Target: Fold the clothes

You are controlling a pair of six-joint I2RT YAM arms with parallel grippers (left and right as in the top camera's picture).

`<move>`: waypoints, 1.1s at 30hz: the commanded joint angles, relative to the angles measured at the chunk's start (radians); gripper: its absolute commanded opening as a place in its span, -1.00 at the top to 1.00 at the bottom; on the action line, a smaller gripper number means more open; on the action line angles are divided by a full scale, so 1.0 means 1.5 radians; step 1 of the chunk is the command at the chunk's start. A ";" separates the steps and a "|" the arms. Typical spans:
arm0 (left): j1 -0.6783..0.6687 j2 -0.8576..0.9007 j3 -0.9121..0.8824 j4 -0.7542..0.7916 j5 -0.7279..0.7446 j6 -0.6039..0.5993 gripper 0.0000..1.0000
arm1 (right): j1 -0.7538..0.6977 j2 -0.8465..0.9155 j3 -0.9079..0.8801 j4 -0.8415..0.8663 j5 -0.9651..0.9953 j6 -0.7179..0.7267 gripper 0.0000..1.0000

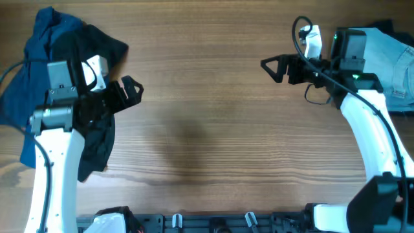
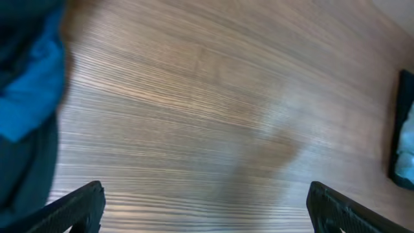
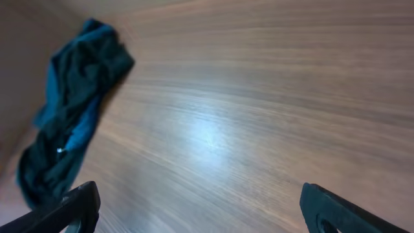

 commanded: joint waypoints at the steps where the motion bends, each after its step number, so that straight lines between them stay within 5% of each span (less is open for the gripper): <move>1: 0.000 0.016 0.009 0.010 0.047 -0.001 -1.00 | 0.012 0.013 0.014 0.015 -0.057 -0.006 -0.99; 14: 0.076 0.016 0.009 0.040 0.004 -0.001 -1.00 | 0.204 0.012 0.050 0.015 0.303 0.036 -0.99; 21: 0.118 0.016 0.009 0.042 -0.022 0.013 -0.99 | 0.239 0.012 0.057 0.027 0.326 0.090 -0.99; 33: 0.113 0.089 0.009 0.064 -0.069 0.040 -0.70 | 0.238 0.012 0.057 -0.011 0.326 0.082 -0.99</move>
